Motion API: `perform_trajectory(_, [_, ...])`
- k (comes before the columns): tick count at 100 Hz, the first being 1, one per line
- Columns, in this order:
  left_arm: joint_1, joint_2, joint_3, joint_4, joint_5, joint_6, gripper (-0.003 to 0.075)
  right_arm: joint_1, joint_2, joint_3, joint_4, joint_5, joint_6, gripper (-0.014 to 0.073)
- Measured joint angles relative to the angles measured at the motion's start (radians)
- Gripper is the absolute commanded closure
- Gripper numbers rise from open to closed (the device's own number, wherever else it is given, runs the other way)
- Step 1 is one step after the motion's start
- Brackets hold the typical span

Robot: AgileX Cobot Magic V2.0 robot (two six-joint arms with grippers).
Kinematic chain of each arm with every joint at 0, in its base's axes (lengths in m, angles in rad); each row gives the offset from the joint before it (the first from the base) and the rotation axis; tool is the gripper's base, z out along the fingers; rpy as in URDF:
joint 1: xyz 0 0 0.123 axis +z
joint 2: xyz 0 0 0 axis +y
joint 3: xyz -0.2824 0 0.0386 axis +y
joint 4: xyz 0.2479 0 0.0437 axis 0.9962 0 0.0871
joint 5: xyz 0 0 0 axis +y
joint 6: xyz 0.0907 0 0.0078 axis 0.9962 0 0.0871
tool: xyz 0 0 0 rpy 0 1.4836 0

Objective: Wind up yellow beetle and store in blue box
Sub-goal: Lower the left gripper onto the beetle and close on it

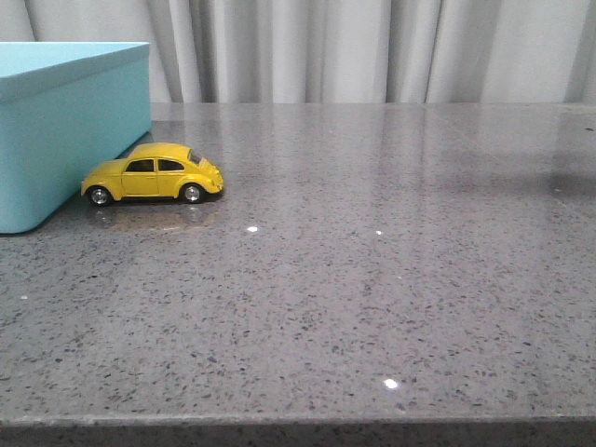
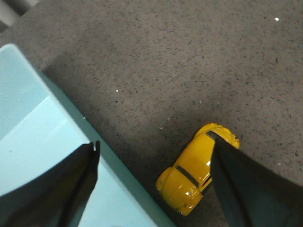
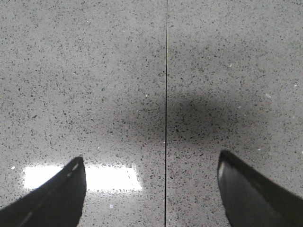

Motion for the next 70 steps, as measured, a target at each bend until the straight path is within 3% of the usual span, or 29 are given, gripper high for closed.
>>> perform_trajectory(26, [-0.056,0.159,-0.118,-0.002,0.122,0.15,0.0204,0.0,0.0,0.0,0.0,0.0,-0.002,0.0024])
perform_trajectory(70, [-0.096,0.316,-0.125,0.0,0.205,0.247,0.0204,0.0,0.0,0.0,0.0,0.0,-0.013,0.0024])
